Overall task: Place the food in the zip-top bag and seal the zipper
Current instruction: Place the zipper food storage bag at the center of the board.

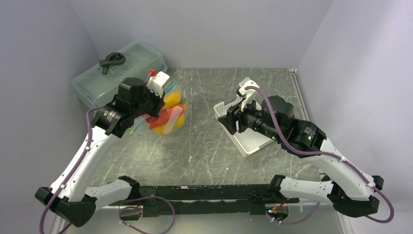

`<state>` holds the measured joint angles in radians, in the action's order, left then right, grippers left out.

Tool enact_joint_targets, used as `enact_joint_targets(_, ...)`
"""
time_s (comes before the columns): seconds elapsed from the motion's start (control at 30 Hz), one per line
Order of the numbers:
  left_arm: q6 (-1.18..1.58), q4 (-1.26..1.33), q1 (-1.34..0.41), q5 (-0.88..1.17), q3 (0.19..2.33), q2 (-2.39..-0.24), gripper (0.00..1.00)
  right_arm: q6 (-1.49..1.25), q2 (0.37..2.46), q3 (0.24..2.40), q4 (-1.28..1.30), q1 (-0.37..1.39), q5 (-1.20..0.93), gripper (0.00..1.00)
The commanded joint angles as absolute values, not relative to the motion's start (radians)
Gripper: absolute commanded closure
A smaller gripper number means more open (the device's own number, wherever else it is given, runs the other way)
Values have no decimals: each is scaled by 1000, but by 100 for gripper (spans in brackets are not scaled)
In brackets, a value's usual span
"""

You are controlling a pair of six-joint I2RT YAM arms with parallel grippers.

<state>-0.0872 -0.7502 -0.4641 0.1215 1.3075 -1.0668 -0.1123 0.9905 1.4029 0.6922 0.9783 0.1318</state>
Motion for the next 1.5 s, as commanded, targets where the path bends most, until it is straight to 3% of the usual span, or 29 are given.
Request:
enact_joint_targets(0.0,-178,-663,-460,-83,1376,-1113,100,-117,942,1369,665,974,169,42)
enact_joint_targets(0.23,-268,-539,-460,-273,1333,-1209,100,-127,894,1337,666,974,165,40)
enact_joint_targets(0.43,-318,-441,-474,-300,1266,-1288,100,-136,860,1325,684,973,166,40)
enact_joint_targets(0.83,-232,-443,-736,-412,1153,-1416,100,-150,815,1321,715,974,166,39)
enact_joint_targets(1.27,11,-569,-883,-277,1102,-1311,100,-150,825,1347,757,973,223,37)
enact_joint_targets(1.47,117,-566,-902,-190,1032,-1261,86,-159,829,1355,774,974,253,35)
